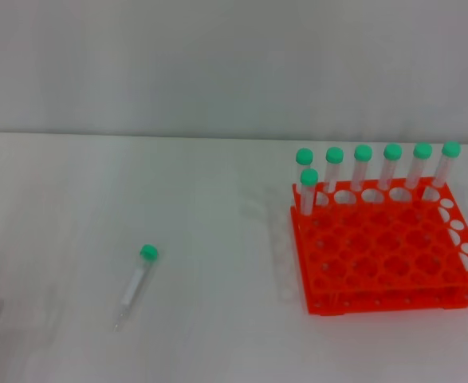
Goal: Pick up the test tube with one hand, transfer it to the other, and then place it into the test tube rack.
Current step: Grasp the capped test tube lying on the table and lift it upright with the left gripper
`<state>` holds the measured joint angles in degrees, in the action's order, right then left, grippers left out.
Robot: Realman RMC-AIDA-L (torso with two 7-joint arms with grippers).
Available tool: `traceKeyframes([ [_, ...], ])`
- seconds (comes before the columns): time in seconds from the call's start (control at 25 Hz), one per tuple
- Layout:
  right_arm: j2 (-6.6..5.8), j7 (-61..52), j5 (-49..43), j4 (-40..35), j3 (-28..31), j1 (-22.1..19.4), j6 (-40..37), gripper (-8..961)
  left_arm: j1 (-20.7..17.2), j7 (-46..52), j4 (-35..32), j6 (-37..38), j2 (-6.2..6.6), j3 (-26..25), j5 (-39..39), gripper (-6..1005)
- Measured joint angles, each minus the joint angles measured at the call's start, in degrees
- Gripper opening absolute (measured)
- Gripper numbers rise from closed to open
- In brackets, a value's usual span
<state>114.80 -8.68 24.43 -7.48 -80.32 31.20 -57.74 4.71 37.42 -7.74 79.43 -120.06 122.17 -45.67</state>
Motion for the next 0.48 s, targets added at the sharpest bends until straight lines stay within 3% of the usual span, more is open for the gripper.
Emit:
traceKeyframes([
  [0.48,-0.02,1.6,0.0,0.0,0.5,0.2,0.0,861,1.1,0.2,0.1,2.7,-0.08,0.0,-4.1,878],
])
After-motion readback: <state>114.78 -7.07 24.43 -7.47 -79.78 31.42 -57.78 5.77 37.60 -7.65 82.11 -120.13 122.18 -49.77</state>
